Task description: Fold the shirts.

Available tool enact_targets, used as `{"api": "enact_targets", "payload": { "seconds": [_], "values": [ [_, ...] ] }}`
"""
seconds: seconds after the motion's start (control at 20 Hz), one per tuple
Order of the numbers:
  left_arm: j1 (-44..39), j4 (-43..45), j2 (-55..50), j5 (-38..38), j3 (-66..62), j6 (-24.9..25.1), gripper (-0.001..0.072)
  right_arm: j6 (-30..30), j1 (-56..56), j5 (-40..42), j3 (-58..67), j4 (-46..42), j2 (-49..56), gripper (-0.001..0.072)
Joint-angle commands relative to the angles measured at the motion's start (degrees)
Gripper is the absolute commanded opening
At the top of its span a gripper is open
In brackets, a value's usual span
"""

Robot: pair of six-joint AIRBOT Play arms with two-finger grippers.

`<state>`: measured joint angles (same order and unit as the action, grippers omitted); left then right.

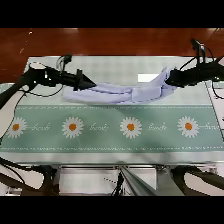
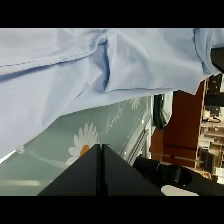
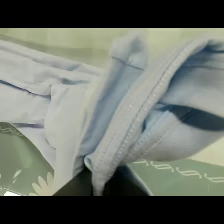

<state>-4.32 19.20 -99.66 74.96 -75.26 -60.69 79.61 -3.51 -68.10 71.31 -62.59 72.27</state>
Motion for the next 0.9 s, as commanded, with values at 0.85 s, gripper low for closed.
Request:
{"api": "enact_targets", "payload": {
  "seconds": [0.85],
  "values": [
    [-29.97, -2.62, -6.19, -20.00, 0.00, -5.16, 0.0025, 16.87, 10.16, -9.90, 0.04, -9.57, -24.37, 0.0030]
  ]
}}
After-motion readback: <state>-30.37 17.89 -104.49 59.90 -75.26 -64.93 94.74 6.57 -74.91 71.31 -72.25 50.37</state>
